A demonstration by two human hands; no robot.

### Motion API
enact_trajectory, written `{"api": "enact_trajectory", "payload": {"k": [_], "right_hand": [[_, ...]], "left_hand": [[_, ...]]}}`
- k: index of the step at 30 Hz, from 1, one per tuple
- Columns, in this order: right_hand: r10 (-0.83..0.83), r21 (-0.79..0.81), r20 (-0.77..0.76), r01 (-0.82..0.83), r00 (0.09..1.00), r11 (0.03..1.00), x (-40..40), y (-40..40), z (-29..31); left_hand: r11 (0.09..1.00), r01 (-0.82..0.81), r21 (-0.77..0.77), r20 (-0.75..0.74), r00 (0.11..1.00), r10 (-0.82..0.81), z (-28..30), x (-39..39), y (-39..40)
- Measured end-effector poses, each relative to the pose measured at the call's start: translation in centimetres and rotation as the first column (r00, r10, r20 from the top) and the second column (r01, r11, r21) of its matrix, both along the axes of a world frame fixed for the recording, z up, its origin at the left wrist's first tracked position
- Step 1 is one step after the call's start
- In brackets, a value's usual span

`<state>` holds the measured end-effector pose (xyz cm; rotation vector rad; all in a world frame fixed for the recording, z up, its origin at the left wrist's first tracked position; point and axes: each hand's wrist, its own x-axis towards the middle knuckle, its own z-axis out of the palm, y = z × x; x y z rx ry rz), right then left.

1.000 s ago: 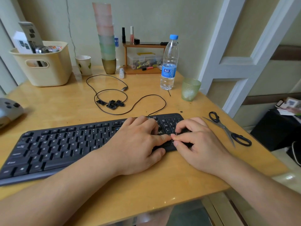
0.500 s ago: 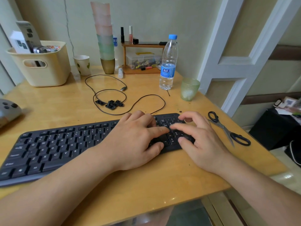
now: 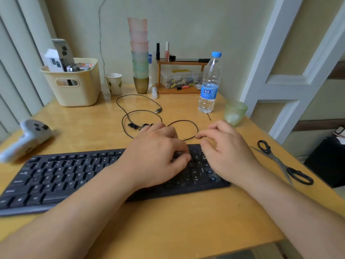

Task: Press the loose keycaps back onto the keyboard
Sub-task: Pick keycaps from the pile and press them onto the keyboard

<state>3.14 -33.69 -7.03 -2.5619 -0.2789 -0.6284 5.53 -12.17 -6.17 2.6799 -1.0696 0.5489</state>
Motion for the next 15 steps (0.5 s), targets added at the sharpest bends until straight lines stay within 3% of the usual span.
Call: {"api": "enact_trajectory", "payload": {"k": [3,9,15], "right_hand": [[0.002,-0.117,-0.116,-0.015,0.993,0.993,5.0,3.0,1.9],[0.118,-0.096,-0.304,-0.154,0.945,0.983,12.2,10.9,1.8],[0.085,-0.226,-0.379,-0.182,0.921,0.957,14.7,14.0,0.8]], "left_hand": [[0.993,-0.103,-0.061,-0.04,0.994,0.101,0.8,2.2,3.2],[0.92,-0.388,-0.057,-0.149,0.914,0.377,0.4,5.9,9.3],[0.884,-0.457,-0.097,-0.22,0.876,0.429,-0.2,6.8,9.8]]}}
